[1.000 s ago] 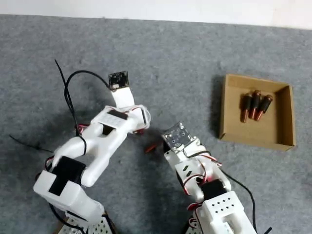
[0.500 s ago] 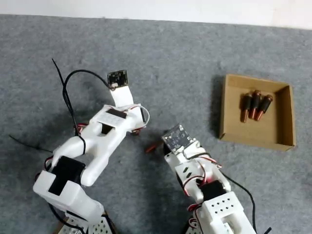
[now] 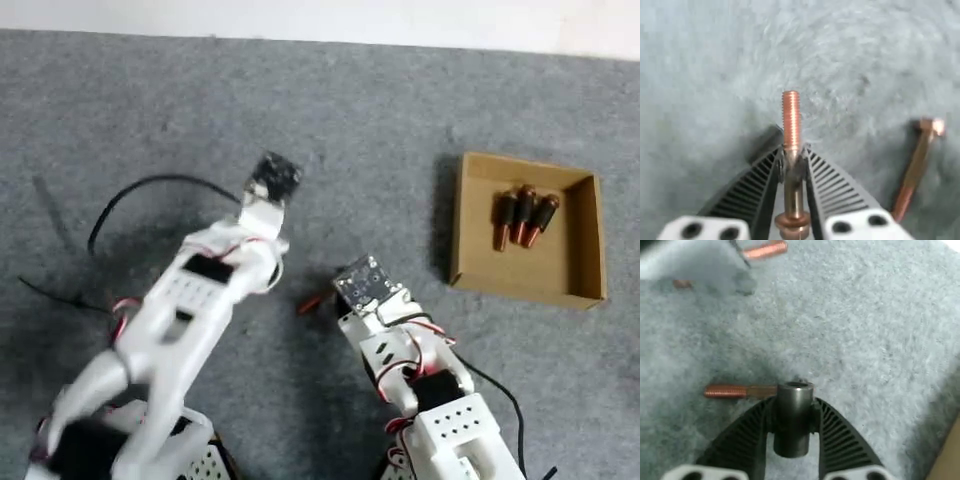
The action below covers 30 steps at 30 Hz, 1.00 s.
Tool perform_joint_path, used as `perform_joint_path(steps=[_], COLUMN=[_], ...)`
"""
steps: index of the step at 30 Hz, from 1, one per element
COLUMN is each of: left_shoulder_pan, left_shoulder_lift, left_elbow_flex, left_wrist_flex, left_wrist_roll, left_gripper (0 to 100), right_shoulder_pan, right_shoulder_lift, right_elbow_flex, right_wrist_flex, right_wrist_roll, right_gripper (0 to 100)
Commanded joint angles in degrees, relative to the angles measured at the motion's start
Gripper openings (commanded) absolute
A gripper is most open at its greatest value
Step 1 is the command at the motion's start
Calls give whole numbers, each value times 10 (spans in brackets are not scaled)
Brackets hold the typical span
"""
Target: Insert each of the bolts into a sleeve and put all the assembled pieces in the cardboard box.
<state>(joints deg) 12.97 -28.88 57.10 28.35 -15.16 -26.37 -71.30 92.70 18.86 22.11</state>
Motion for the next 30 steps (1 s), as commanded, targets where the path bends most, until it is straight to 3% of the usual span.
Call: perform_joint_path(steps=[1, 7, 13, 16, 21, 30], left_shoulder_pan=[-9, -58, -125, -145, -152, -180], left_shoulder_lift=[-107, -117, -116, -116, -66, 239], left_elbow_flex=[30, 31, -5, -38, -91, -286], left_wrist_flex=[40, 126, 195, 251, 276, 309], left_wrist_roll=[-221, -229, -437, -500, -515, -516], left_gripper=[6, 6, 6, 6, 6, 6], right_shoulder_pan=[14, 14, 14, 14, 14, 15], right_shoulder_lift=[-10, -9, -9, -9, -8, -10], right_elbow_flex=[-7, 2, 3, 3, 3, 16], right_wrist_flex=[-25, -43, -43, -43, -43, -43], right_wrist_roll=[1, 1, 1, 1, 1, 4], right_gripper=[5, 5, 5, 5, 5, 5])
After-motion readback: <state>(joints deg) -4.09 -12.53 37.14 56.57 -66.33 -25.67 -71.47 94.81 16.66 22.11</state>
